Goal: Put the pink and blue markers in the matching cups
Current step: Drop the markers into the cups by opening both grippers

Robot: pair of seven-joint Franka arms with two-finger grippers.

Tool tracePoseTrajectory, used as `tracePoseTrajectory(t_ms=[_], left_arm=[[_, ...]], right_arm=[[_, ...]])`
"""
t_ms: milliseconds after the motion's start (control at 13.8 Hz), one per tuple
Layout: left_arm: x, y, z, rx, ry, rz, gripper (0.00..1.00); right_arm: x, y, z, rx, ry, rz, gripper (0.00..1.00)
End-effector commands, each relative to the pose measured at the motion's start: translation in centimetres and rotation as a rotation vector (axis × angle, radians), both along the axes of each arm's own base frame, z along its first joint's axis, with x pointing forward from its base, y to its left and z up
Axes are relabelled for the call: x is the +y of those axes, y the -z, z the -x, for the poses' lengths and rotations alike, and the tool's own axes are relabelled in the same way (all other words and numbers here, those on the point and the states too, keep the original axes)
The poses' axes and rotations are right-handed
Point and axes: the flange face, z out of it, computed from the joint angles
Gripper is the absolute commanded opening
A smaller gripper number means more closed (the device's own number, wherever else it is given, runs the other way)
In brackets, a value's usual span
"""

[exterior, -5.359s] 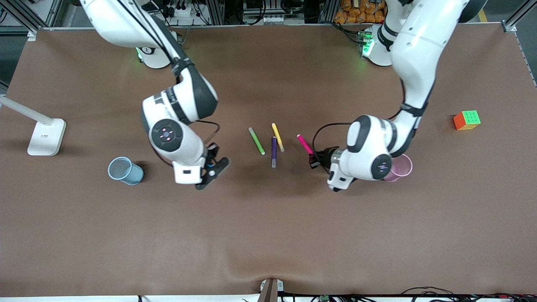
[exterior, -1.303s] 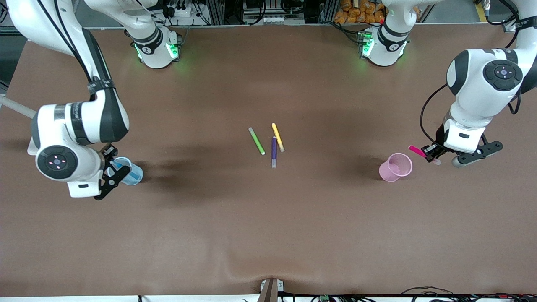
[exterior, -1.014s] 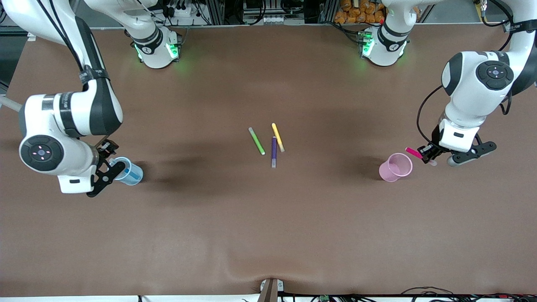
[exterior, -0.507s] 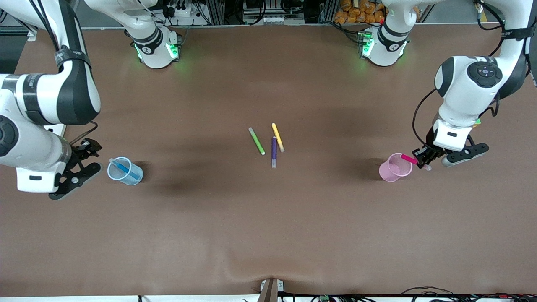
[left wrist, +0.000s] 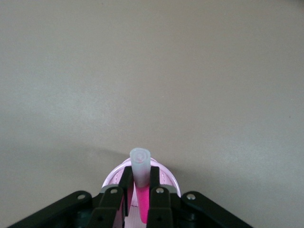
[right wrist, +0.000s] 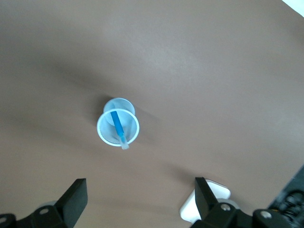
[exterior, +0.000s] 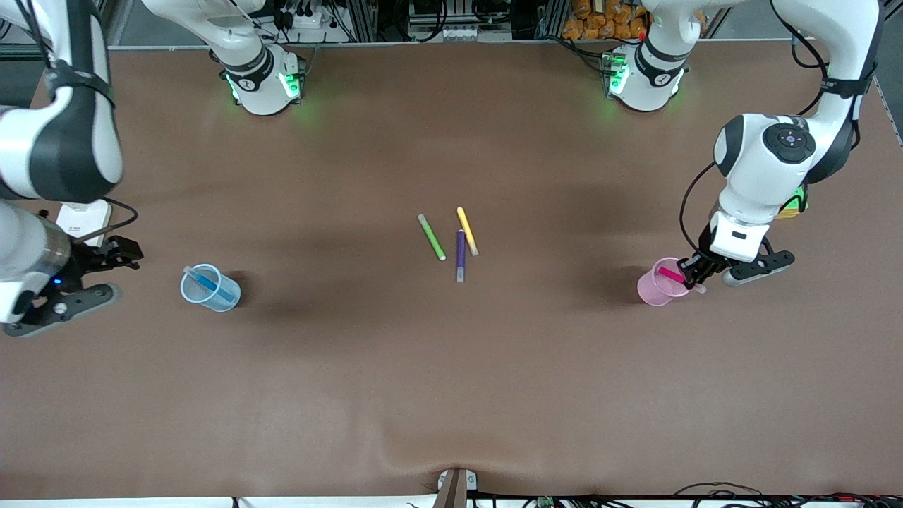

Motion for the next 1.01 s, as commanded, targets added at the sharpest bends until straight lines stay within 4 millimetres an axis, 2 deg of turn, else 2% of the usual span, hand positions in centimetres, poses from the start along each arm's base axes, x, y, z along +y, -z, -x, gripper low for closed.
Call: tracePoseTrajectory(t_ms=[0, 72, 145, 217, 290, 434, 797, 941], left_arm=[[0.1, 0.6, 0.1, -0.008, -0.007, 0.001, 0.36], [0.1, 0.7, 0.1, -0.008, -0.007, 0.002, 0.99], [0.1, 0.5, -0.1, -0.011, 0.003, -0.002, 1.00], [0.0, 0.1, -0.6, -0.011, 0.020, -0.009, 1.00], [-0.4, 0.6, -1.5, 0.020, 0.030, -0.015, 1.00], [-2.9, -0.9, -3.2, 0.115, 0.058, -0.048, 1.00], [-5.6, -11.7, -6.7, 0.239, 0.053, -0.105, 1.00], [-5.7, -14.2, -7.1, 0.240, 0.062, -0.110, 1.00]], right_arm=[[-3.0, -1.3, 0.6, -0.017, 0.075, -0.077, 1.00], [-3.2, -2.5, 0.9, -0.036, 0.095, -0.112, 1.00], [-3.3, -4.5, 1.7, -0.070, 0.125, -0.155, 1.00], [-3.3, -5.4, 2.2, -0.088, 0.212, -0.172, 1.00], [-3.0, -6.0, 2.7, -0.087, 0.296, -0.167, 1.00], [-2.5, -7.6, 4.0, -0.087, 0.373, -0.162, 1.00], [-2.9, -10.6, 6.7, -0.081, 0.439, -0.159, 1.00], [-2.6, -11.7, 8.3, -0.072, 0.490, -0.154, 1.00]])
